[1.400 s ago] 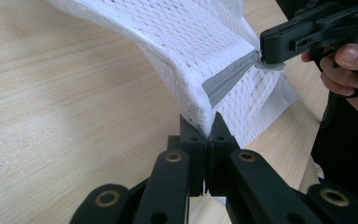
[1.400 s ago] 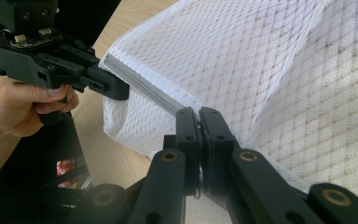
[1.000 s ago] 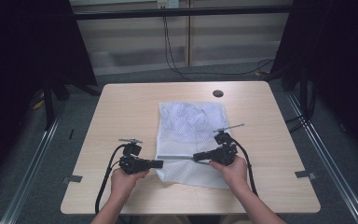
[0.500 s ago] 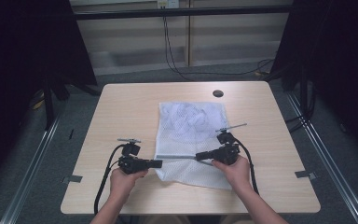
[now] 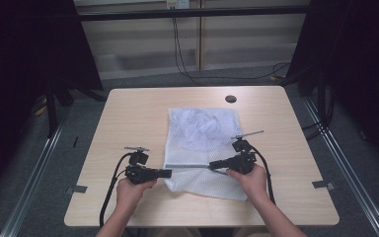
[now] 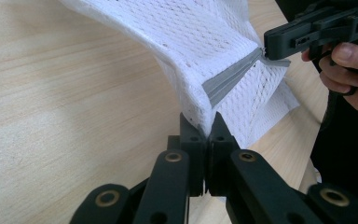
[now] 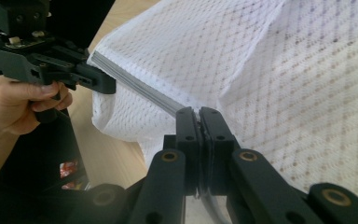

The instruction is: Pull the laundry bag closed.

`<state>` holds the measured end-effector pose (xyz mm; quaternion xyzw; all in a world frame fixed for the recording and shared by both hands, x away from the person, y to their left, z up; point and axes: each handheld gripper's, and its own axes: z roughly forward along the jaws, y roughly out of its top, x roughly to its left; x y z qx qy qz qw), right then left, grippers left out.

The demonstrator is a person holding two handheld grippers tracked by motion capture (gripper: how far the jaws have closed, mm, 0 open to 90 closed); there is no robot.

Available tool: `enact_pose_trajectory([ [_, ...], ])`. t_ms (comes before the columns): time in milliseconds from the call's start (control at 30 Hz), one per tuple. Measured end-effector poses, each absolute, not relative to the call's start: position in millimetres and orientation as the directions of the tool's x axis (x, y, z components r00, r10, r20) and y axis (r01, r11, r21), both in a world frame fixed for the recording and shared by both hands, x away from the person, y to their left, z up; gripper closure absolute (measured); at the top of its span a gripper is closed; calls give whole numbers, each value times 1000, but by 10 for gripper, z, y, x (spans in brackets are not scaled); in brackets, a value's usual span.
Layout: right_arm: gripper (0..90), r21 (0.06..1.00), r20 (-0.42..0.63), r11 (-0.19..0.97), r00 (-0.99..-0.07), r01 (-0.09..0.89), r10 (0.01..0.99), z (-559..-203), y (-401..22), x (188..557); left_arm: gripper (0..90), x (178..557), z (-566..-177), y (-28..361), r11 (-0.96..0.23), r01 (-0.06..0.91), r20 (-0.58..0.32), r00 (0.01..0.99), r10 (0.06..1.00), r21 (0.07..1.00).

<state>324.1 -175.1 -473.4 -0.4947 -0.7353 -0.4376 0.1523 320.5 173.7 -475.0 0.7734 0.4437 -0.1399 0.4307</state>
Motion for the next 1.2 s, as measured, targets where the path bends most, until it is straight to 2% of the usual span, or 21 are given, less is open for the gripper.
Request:
enact_pose_trajectory([
  [1200, 867, 485, 663, 114, -449, 867, 599, -4749, -1883, 3224, 888, 3232, -4767, 1750, -222, 818, -614, 551, 565, 530],
])
